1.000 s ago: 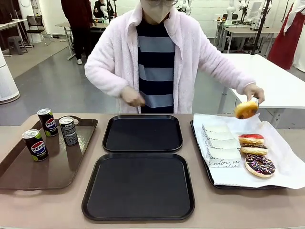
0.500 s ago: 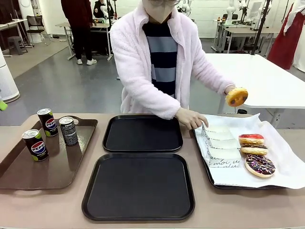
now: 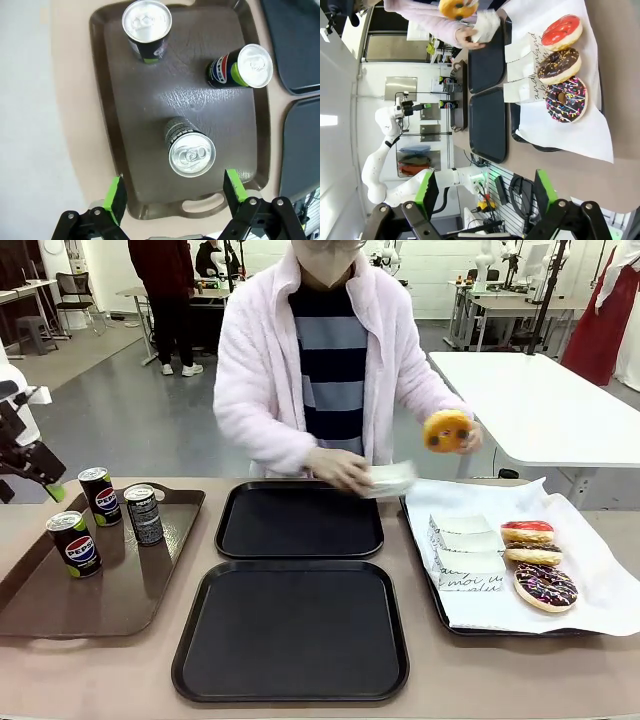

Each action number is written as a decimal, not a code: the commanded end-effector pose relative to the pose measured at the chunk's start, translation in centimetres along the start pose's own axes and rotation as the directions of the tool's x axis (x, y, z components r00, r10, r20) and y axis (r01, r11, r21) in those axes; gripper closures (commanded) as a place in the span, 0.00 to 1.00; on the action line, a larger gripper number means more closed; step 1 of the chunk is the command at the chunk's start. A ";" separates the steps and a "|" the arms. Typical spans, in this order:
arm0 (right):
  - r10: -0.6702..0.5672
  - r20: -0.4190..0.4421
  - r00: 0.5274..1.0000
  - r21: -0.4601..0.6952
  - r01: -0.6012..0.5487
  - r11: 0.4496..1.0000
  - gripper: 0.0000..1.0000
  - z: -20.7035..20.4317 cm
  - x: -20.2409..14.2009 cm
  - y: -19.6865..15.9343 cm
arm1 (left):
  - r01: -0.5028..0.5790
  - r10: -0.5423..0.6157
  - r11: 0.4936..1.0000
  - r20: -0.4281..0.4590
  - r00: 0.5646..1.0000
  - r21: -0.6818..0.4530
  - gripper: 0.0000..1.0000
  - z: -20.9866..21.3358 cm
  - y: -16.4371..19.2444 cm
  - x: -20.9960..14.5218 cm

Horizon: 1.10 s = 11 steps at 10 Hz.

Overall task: Set up donuts and drinks on trays.
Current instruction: Pick up one Pepsi coke and place it on the Flat Tray.

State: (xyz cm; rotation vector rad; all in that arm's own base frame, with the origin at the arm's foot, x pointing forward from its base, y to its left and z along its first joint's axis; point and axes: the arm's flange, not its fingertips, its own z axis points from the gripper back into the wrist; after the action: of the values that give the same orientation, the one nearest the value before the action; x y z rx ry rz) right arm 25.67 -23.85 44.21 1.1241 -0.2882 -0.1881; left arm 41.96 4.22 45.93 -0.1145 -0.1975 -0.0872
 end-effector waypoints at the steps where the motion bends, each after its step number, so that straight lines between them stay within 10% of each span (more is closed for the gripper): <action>1: 0.012 0.006 1.000 0.019 -0.012 1.000 0.00 0.1 0.0 0.0 | -0.028 0.029 0.999 0.011 1.000 -0.027 0.00 -1.3 -0.7 -0.6; 11: 0.012 0.006 1.000 0.019 -0.012 1.000 0.00 0.1 0.0 0.0 | -0.008 0.012 0.997 -0.050 0.999 0.071 0.00 -6.8 -3.2 0.7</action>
State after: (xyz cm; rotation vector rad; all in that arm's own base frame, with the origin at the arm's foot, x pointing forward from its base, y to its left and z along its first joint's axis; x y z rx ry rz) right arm 25.67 -23.84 44.21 1.1245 -0.2879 -0.1878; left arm 42.75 0.90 40.10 -0.0883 -0.1531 -0.1017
